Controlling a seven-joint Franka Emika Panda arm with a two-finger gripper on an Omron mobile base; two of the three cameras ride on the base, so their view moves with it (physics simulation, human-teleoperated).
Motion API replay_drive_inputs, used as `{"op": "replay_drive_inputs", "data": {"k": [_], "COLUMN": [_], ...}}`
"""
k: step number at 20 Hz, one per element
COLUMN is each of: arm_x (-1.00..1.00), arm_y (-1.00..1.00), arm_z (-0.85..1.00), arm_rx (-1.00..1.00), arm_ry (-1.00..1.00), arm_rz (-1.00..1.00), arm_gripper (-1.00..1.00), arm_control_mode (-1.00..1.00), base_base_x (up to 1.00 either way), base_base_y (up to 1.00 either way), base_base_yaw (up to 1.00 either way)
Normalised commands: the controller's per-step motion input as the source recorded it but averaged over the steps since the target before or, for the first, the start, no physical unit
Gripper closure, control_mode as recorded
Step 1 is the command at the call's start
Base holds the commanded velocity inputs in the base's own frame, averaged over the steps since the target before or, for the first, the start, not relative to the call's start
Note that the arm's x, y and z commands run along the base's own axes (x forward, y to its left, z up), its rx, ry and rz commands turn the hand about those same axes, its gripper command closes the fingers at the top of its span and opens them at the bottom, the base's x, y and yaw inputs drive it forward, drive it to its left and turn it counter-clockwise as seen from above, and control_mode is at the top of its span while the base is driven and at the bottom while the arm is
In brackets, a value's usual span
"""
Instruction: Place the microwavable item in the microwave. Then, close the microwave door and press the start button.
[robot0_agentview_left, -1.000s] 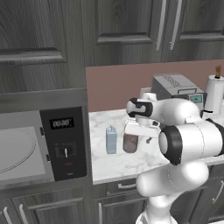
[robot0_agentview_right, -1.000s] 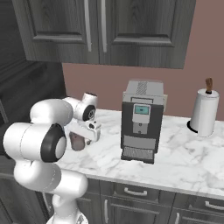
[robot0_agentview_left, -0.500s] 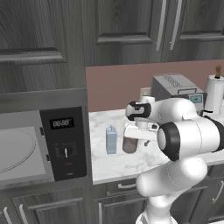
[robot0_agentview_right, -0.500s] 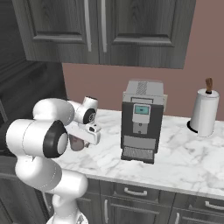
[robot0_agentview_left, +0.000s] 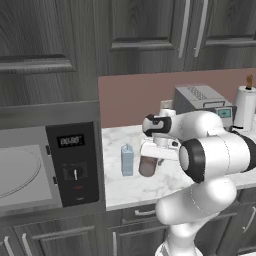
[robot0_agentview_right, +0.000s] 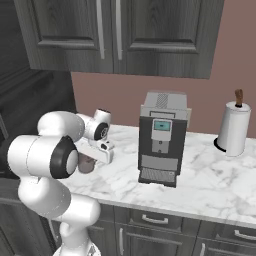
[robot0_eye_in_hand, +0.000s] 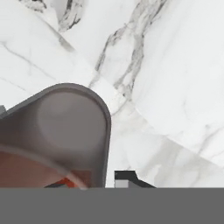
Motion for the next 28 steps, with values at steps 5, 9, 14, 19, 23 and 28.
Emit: {"op": "replay_drive_inputs", "data": {"k": [5,9,14,19,23,28], "arm_x": [-0.07,-0.41,-0.6,-0.58,-0.69,-0.62], "arm_y": [0.0,0.0,-0.07,-0.11,-0.15,-0.12], "arm_z": [0.01,0.27,0.53,0.5,0.44,0.52], "arm_rx": [0.0,0.0,0.0,0.0,0.0,0.0], "arm_ry": [0.0,-0.04,-0.11,-0.09,-0.13,-0.09], "arm_rz": [0.0,0.0,0.0,-0.02,-0.06,-0.05], "arm_gripper": [1.0,1.0,1.0,1.0,1.0,1.0], "arm_control_mode": [-1.0,-1.0,-1.0,-1.0,-1.0,-1.0], "base_base_x": [0.0,0.0,0.0,0.0,0.0,0.0], "base_base_y": [0.0,0.0,0.0,0.0,0.0,0.0], "base_base_yaw": [0.0,0.0,0.0,0.0,0.0,0.0]}}
